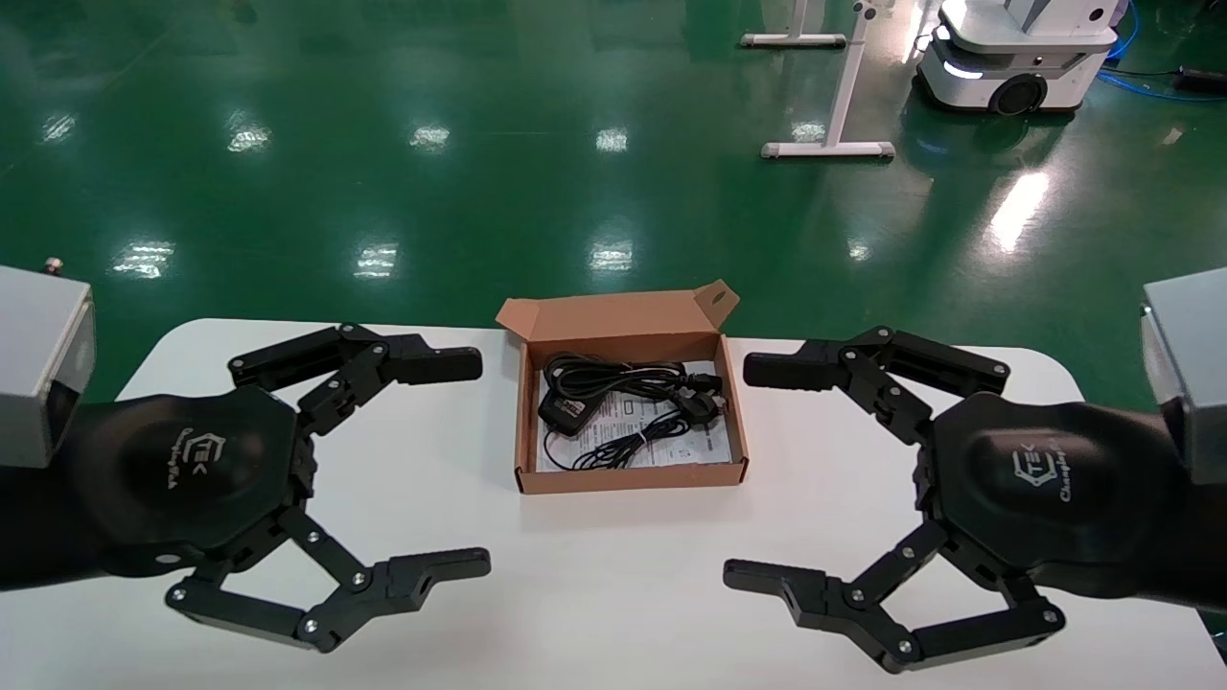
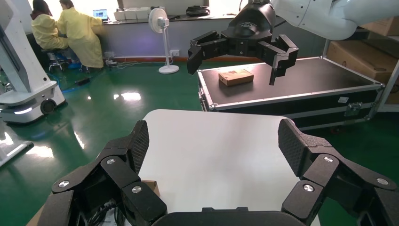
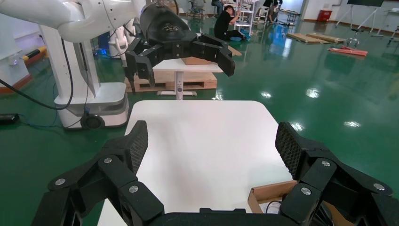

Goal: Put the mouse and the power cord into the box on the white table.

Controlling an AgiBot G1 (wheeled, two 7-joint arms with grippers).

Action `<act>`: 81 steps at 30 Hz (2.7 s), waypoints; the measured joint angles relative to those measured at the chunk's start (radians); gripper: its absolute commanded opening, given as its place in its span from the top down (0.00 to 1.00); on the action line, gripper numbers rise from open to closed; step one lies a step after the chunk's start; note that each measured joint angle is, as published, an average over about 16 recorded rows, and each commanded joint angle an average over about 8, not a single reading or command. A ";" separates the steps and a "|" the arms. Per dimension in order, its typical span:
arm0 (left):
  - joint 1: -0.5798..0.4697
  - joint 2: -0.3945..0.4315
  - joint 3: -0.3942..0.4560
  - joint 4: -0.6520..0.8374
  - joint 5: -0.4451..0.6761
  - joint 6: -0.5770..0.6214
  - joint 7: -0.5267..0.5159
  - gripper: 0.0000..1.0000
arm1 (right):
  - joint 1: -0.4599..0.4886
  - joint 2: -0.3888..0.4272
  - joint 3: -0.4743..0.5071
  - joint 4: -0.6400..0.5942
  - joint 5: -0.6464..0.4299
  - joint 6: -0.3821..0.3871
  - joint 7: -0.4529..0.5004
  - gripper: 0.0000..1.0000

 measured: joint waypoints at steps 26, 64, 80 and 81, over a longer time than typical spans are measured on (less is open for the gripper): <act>-0.001 0.001 0.001 0.001 0.001 -0.001 0.000 0.00 | 0.001 -0.001 -0.001 -0.001 -0.002 0.001 -0.001 0.00; -0.001 0.001 0.001 0.001 0.001 -0.001 0.000 0.00 | 0.001 -0.001 -0.001 -0.002 -0.002 0.001 -0.001 0.00; -0.001 0.001 0.001 0.001 0.001 -0.001 0.000 0.00 | 0.001 -0.001 -0.001 -0.002 -0.002 0.001 -0.001 0.00; -0.001 0.001 0.001 0.001 0.001 -0.001 0.000 0.00 | 0.001 -0.001 -0.001 -0.002 -0.002 0.001 -0.001 0.00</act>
